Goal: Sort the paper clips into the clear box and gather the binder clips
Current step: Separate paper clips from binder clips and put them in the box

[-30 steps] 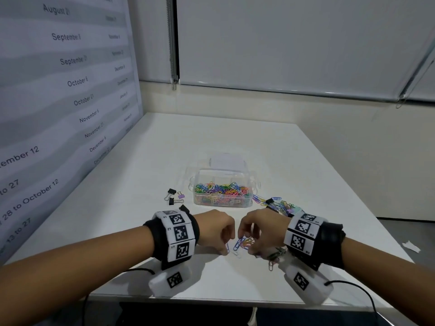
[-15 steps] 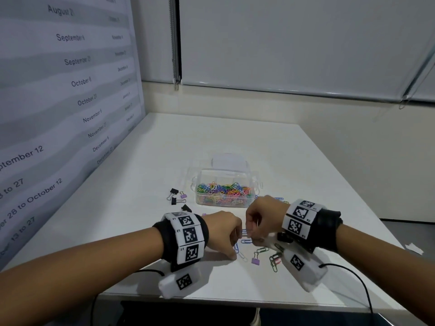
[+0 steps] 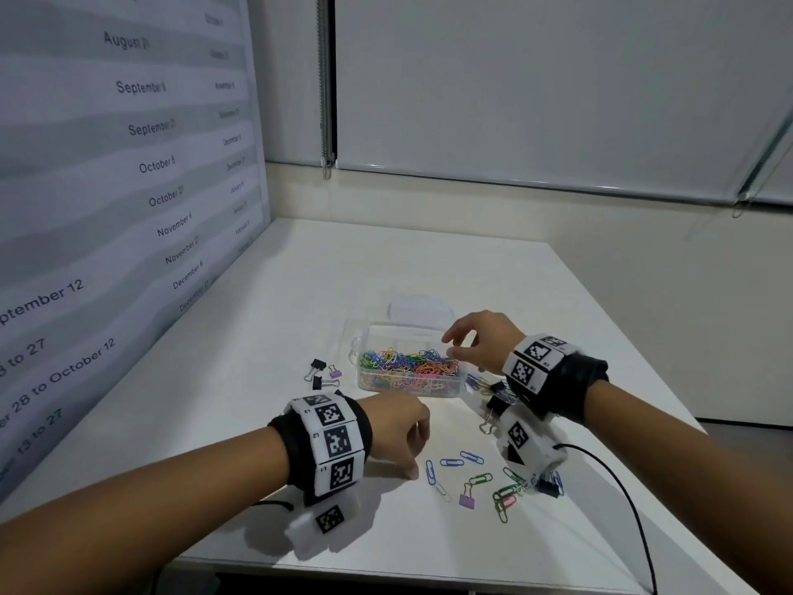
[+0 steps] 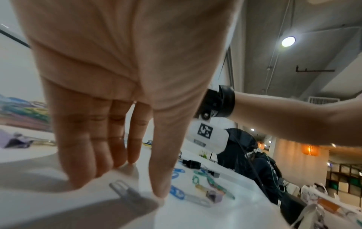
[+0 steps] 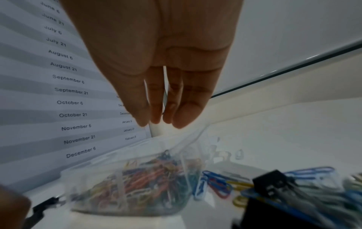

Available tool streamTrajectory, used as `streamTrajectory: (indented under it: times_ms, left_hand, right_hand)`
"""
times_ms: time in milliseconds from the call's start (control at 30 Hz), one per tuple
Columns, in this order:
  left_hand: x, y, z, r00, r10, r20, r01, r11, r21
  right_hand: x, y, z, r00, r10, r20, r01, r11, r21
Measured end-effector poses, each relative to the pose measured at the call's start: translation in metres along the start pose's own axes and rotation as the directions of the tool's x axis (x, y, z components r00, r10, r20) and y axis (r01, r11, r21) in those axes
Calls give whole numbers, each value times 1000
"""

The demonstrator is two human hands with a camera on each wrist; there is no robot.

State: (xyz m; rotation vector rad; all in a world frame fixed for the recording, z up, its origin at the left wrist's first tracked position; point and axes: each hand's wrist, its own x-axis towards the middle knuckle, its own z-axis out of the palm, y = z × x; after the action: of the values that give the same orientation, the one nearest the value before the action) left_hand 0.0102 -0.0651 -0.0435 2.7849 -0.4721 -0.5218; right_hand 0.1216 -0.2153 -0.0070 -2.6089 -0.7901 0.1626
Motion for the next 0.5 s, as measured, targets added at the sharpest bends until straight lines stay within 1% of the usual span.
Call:
streamTrajectory:
  times_ms: [100, 200, 267, 333, 433, 500]
  left_hand:
    - [-6, -7, -2, 1000, -6, 31, 7, 999, -35]
    - [-11, -14, 0, 999, -20, 32, 23, 996, -83]
    - [-13, -15, 2, 999, -29, 39, 33, 994, -108]
    - [-14, -14, 3, 999, -37, 38, 41, 992, -118]
    - [-14, -10, 5, 999, -36, 22, 39, 989, -143]
    - [-12, -4, 9, 1000, -29, 0, 29, 987, -160]
  right_hand:
    - [-18, 3, 0, 998, -49, 49, 51, 998, -40]
    - [-42, 8, 6, 981, -79, 177, 95, 992, -82]
    - [-57, 12, 16, 957, -92, 275, 126, 986, -109]
    - [-68, 15, 24, 934, -87, 346, 135, 984, -117]
    - [-77, 16, 30, 910, -79, 406, 118, 990, -73]
    - [-79, 15, 34, 913, -87, 399, 107, 994, -26]
